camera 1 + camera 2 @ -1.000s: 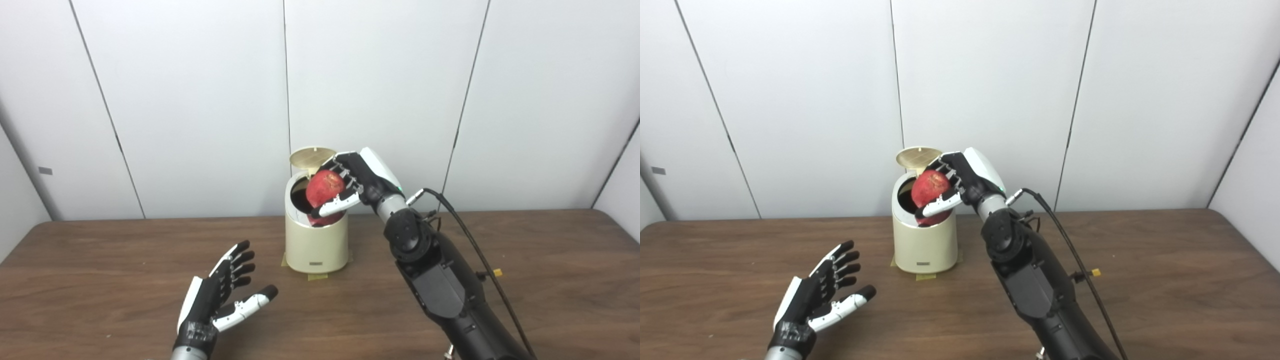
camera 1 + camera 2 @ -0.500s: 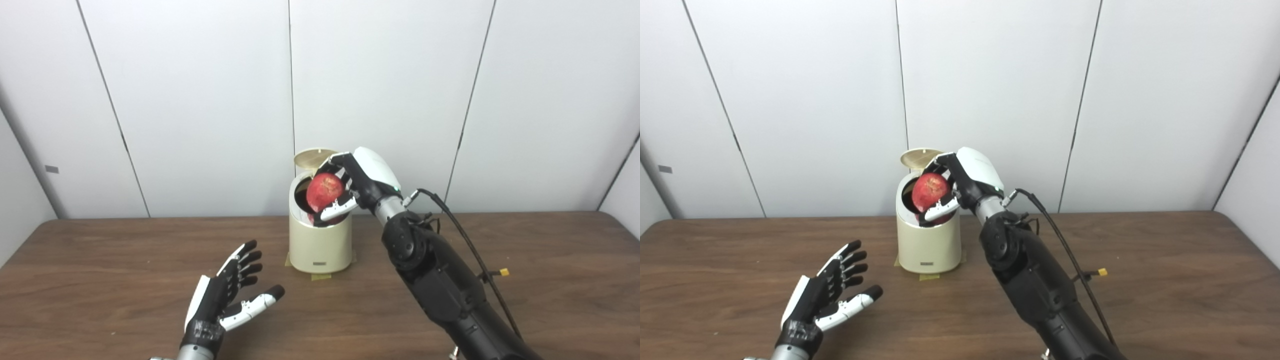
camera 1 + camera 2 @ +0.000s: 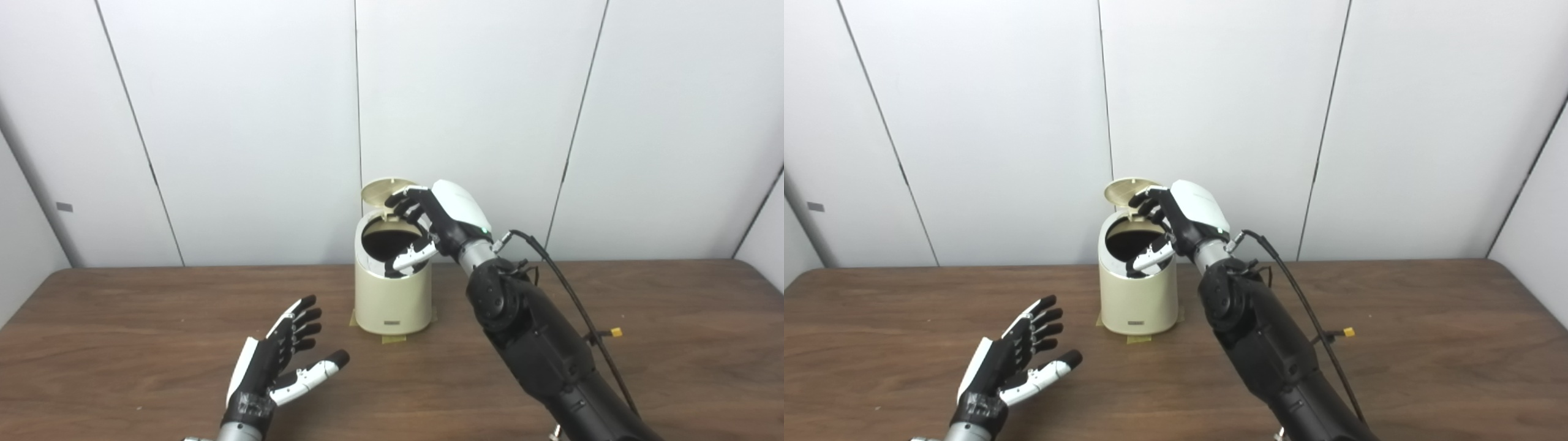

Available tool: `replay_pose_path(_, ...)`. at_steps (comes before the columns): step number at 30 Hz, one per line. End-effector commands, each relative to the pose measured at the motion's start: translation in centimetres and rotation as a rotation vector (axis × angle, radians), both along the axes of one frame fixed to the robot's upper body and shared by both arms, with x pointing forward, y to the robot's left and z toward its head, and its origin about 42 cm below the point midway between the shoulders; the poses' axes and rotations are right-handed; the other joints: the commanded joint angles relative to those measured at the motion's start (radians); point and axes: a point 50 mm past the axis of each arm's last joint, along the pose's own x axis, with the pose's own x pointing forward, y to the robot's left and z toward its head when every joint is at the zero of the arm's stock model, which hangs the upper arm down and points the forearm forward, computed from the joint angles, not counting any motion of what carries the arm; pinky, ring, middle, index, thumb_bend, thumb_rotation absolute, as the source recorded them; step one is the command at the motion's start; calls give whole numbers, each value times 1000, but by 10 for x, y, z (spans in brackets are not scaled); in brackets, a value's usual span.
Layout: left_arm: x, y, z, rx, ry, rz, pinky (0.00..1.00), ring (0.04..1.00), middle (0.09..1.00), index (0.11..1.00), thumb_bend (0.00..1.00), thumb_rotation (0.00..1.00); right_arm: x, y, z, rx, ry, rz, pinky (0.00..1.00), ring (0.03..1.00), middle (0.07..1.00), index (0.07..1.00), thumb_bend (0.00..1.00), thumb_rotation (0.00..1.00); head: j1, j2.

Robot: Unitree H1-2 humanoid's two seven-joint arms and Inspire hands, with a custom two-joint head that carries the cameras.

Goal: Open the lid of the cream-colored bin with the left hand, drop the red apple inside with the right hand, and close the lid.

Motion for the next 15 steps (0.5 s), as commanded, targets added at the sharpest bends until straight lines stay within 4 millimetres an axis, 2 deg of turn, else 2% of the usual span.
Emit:
replay_pose_path(1,8,-3,16,5,-70,-8,810,842,878,922,833,325,3,-1,25,-15,-60,2,533,774,928,837,854,7,1,1)
replay_pose_path(6,8,-2,16,5,-71,-11,810,837,877,920,830,324,1,-4,24,-6,-57,7,516,749,910,822,849,0,1,1)
replay_pose_path(9,8,-2,16,4,-70,-13,816,842,879,920,826,323,-2,-7,26,27,-73,29,484,691,853,792,835,24,1,1)
replay_pose_path(12,8,-1,16,6,-72,-14,817,843,879,921,834,336,-17,-17,36,133,-142,55,429,587,763,732,811,26,7,1)
replay_pose_path(15,8,-1,17,2,-67,-12,813,853,881,921,833,333,-32,-30,44,231,-198,62,404,535,710,692,808,7,5,0)
